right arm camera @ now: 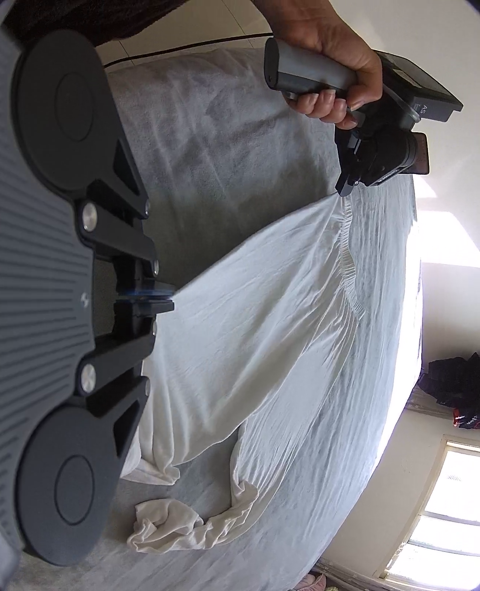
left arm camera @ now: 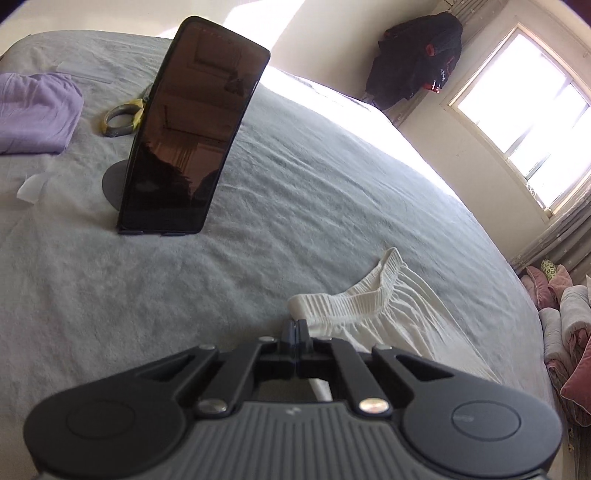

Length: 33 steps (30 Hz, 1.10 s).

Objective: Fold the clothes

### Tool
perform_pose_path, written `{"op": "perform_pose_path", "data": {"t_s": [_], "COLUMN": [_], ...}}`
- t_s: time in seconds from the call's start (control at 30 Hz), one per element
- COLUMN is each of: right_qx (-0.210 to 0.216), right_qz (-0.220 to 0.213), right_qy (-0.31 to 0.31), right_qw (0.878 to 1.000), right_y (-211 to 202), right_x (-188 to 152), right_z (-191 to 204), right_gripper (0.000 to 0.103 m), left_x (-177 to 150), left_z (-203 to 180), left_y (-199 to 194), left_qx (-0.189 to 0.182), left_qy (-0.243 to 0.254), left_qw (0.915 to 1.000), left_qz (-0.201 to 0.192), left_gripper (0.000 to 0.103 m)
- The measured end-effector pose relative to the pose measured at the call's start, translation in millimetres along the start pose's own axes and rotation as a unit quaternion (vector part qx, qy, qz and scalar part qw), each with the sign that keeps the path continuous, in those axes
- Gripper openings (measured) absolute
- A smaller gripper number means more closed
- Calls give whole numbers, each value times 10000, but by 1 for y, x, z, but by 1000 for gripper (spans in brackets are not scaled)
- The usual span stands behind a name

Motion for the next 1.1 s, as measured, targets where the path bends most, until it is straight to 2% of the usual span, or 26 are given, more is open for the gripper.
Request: {"op": "perform_pose_path", "data": {"t_s": [0.2, 0.37, 0.5, 0.53, 0.57, 0.6, 0.63, 0.7, 0.73, 0.77, 0.93, 1.03, 1.1], "right_qx": [399, 352, 291, 281, 265, 215, 197, 159, 124, 71, -338, -635, -708], "right_qz": [207, 475, 451, 423, 395, 370, 339, 252, 181, 93, -179, -228, -168], "right_qy": [-14, -76, 48, 90, 128, 143, 159, 227, 271, 285, 344, 493, 702], "right_qw": [9990, 9982, 9985, 9987, 9988, 9990, 9991, 9993, 9994, 9995, 9987, 9965, 9949], "right_y": [-2, 19, 25, 22, 19, 15, 11, 0, -6, -13, -40, -49, -50], "right_x": [-7, -20, -23, -22, -21, -20, -19, -17, -17, -16, -12, -10, -12], "right_z": [26, 37, 36, 35, 34, 33, 31, 25, 22, 17, -21, -52, -73], "right_gripper": [1, 1, 3, 7, 14, 15, 16, 25, 41, 50, 50, 50, 50], "left_x": [2, -11, -10, -9, -8, -6, -5, -3, -2, -3, -17, -35, -50], "left_z": [11, 18, 14, 14, 13, 12, 11, 7, 5, 1, -32, -59, -78], "left_y": [0, 16, 11, 9, 5, 2, -2, -11, -15, -18, -35, -43, -45], "left_qx": [392, 558, 585, 560, 508, 461, 451, 417, 385, 323, -137, -564, -838], "left_qy": [348, 436, 578, 553, 521, 495, 511, 548, 566, 609, 1074, 1504, 1836], "left_qw": [9986, 9969, 9960, 9964, 9969, 9974, 9975, 9976, 9976, 9976, 9941, 9867, 9785], "left_qz": [20, 355, 339, 327, 293, 255, 195, 85, 47, 34, 122, 267, 417], "left_gripper": [0, 0, 3, 9, 20, 27, 41, 49, 54, 59, 69, 75, 75]}}
Point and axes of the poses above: each gripper's, at about its wrist camera, not at the fingertips, and y roughly the way its jaws point, z to its left, x to its top, the point moved 7 cm from there along y, roughly the way its jaws point, and after that the axes turned 10 degrees about y, right-handed, at the moved point
